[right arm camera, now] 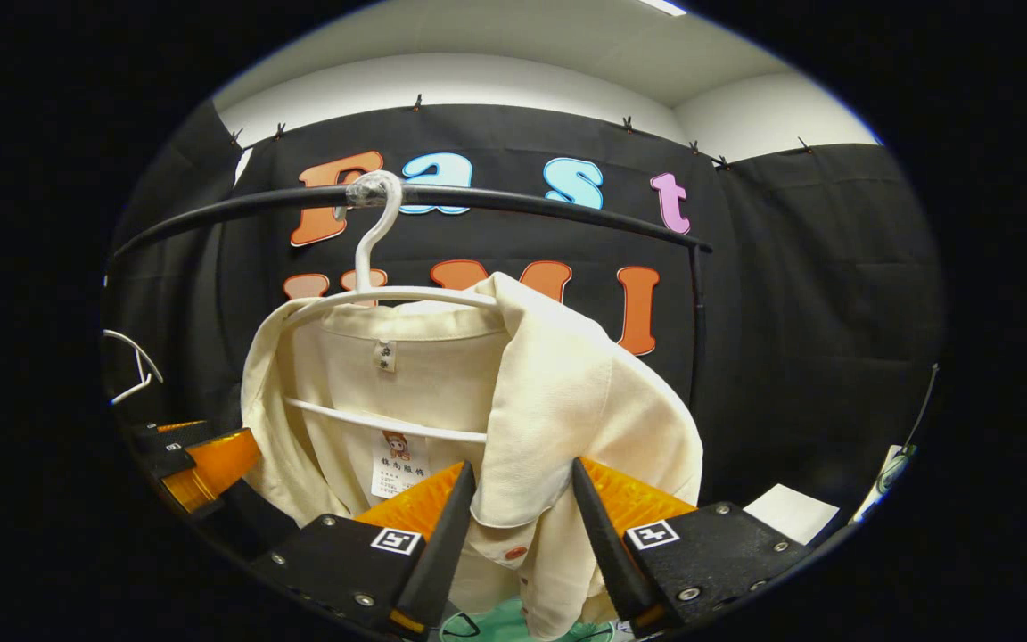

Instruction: Grasp the clothes on the hanger with both hands and then place them into the laundry hamper below.

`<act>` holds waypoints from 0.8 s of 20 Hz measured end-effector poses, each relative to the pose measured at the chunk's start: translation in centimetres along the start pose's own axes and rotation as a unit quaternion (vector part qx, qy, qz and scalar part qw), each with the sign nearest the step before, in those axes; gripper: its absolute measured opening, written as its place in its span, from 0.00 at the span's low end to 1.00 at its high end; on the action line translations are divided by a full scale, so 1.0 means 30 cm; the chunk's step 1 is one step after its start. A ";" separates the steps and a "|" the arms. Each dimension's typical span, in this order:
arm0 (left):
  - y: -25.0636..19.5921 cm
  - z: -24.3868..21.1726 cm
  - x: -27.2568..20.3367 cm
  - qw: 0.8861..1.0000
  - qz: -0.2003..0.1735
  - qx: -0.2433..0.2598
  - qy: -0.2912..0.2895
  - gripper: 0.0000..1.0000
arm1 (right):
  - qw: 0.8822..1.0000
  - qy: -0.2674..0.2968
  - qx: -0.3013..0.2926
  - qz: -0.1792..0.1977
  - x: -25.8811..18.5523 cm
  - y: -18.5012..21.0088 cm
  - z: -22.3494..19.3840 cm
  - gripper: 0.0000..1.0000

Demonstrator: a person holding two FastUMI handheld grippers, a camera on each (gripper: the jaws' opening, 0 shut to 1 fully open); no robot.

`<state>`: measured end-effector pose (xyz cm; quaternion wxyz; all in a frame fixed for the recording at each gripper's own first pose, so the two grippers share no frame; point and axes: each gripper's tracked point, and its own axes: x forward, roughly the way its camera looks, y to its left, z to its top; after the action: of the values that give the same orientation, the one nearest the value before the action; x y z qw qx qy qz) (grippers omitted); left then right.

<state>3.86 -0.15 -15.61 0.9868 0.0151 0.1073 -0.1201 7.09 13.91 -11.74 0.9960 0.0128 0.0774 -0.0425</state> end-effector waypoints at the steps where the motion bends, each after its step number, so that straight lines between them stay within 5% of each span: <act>1: -0.022 -0.002 -0.002 1.000 -0.009 -0.001 0.001 0.97 | 1.000 0.003 0.000 -0.001 0.008 0.000 -0.008 0.62; 4: -0.047 -0.014 0.032 1.000 -0.018 0.010 0.002 0.96 | 1.000 0.009 0.006 -0.005 0.014 -0.013 -0.013 0.33; 5: -0.041 -0.024 0.052 1.000 -0.014 0.015 0.007 0.96 | 1.000 0.010 0.006 -0.006 0.016 -0.025 -0.010 0.36; 7: -0.047 -0.036 0.090 1.000 -0.013 0.019 0.009 0.96 | 1.000 0.013 0.007 -0.003 0.017 -0.025 -0.008 0.17; 16: 0.010 -0.085 0.244 1.000 0.013 0.018 0.020 0.93 | 1.000 0.016 0.015 0.019 -0.050 -0.043 0.032 0.09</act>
<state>10.33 -1.42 -19.69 0.9855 0.0370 0.1249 -0.1084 5.64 12.72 -10.59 0.9950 0.0303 0.0924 -0.0246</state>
